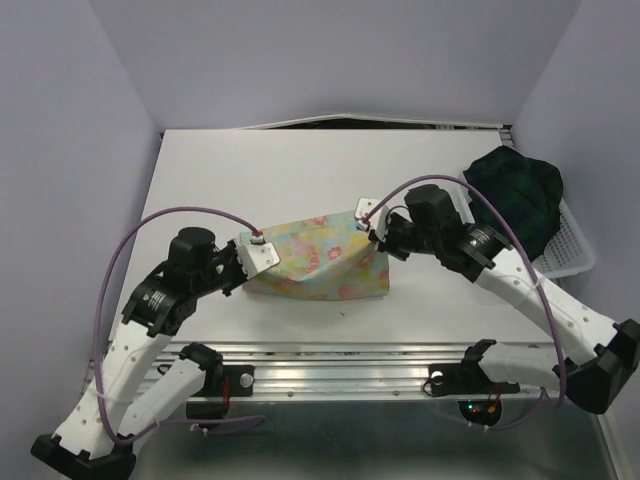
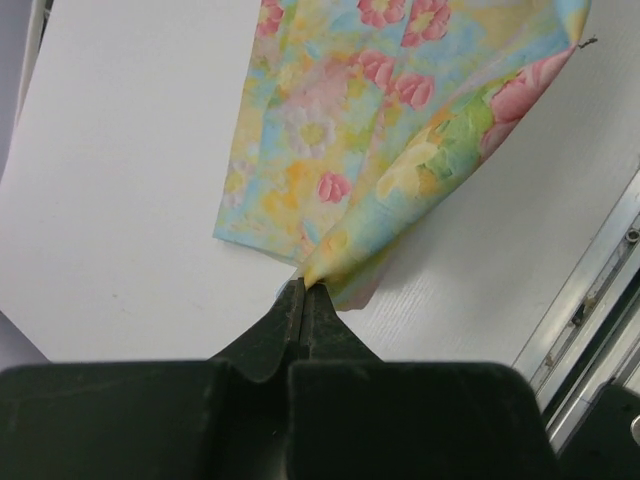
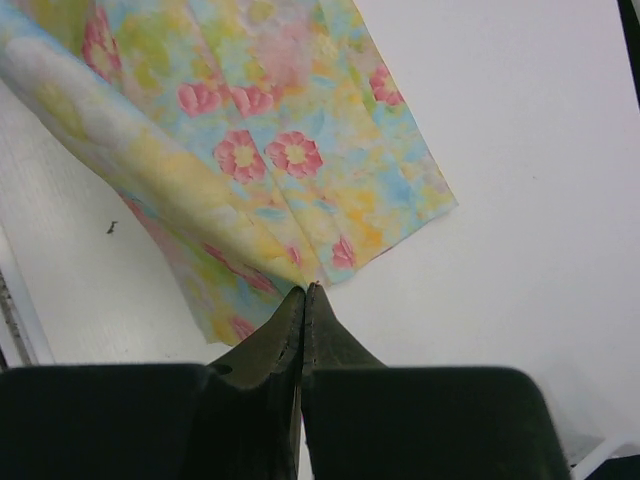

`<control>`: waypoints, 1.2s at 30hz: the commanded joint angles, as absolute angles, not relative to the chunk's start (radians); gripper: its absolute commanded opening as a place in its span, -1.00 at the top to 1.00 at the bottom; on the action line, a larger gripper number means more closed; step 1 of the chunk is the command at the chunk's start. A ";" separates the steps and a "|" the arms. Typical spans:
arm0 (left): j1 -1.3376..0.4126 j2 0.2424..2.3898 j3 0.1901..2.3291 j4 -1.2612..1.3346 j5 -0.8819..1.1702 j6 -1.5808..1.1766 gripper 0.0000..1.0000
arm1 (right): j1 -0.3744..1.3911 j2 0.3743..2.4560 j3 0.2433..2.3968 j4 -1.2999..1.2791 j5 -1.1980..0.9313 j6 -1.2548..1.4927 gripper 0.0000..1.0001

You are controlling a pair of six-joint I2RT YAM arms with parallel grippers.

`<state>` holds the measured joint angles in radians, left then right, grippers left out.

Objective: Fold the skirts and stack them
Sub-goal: Fold the skirt

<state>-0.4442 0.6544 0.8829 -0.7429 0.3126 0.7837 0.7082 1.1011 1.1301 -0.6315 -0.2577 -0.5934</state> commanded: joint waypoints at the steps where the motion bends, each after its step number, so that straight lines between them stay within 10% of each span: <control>1: -0.443 0.748 0.861 -0.602 0.250 0.661 1.00 | 0.693 1.178 1.166 -0.497 -0.164 -0.653 0.99; 36: -0.193 1.436 0.966 -0.247 0.282 0.627 1.00 | 0.506 1.959 1.563 -0.216 -0.264 -0.795 0.99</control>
<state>-0.2005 1.3796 0.9176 -0.3275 0.2535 0.6498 0.5259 1.9011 1.4925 -0.3191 -0.2672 -0.8078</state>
